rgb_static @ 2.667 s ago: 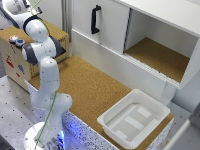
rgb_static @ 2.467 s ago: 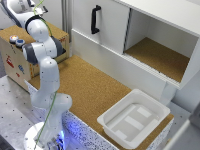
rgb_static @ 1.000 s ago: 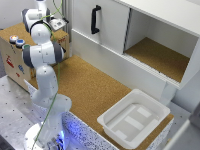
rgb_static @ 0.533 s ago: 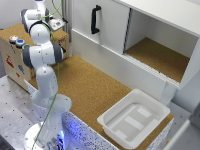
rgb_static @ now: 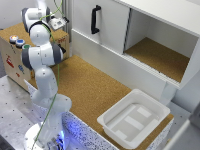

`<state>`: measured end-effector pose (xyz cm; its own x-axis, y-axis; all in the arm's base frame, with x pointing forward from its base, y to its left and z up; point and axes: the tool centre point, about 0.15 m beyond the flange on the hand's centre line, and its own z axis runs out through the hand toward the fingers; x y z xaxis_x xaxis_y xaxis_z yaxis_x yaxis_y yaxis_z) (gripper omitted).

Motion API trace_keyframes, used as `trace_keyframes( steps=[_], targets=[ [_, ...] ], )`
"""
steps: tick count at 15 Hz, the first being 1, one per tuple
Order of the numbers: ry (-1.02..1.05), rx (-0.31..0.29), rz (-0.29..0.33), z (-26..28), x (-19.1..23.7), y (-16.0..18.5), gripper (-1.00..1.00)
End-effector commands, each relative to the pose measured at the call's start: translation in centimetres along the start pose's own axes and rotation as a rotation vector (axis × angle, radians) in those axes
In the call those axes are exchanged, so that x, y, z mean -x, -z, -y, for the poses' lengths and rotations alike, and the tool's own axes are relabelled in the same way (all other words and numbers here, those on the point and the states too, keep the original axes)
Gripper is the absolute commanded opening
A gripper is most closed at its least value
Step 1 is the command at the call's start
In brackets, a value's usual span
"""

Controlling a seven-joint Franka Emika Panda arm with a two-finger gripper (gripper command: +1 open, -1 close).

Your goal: Grasp the purple block, then rotate it right

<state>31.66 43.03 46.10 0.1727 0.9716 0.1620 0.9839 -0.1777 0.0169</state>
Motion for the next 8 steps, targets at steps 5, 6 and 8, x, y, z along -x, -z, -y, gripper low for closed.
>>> trace_keyframes(
  steps=[5, 6, 8],
  targets=[
    [-0.446, 0.134, 0.132, 2.8, -2.4, -0.3, -1.0],
    [-0.514, 0.151, 0.13, 3.2, -2.9, -0.2, -1.0],
    [-0.612, 0.171, 0.182, 3.6, -3.9, -0.6, -1.0]
  ],
)
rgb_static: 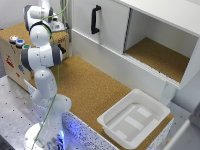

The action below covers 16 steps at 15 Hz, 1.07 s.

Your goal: Grasp the purple block, then rotate it right

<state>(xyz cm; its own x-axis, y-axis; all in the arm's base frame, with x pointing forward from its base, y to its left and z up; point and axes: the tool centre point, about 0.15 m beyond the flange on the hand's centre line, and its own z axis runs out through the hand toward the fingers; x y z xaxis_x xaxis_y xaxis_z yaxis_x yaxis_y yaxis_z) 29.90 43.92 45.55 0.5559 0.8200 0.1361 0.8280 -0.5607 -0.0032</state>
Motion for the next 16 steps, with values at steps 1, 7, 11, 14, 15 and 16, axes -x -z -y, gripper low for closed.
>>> trace_keyframes(
  steps=[1, 7, 11, 14, 15, 16],
  targets=[
    [-0.253, 0.151, 0.125, 3.1, -2.6, 0.0, -1.0],
    [-0.546, 0.232, 0.109, 1.2, -4.2, 0.5, -1.0],
    [-0.657, 0.228, 0.1, -1.6, -4.7, 0.3, -1.0],
    [-0.747, 0.204, 0.113, -2.5, -5.0, 0.7, -1.0],
    [-0.775, 0.215, 0.101, -2.4, -5.2, 1.1, -1.0],
    [-0.8, 0.208, 0.1, -2.1, -5.4, 1.0, -1.0]
  ],
)
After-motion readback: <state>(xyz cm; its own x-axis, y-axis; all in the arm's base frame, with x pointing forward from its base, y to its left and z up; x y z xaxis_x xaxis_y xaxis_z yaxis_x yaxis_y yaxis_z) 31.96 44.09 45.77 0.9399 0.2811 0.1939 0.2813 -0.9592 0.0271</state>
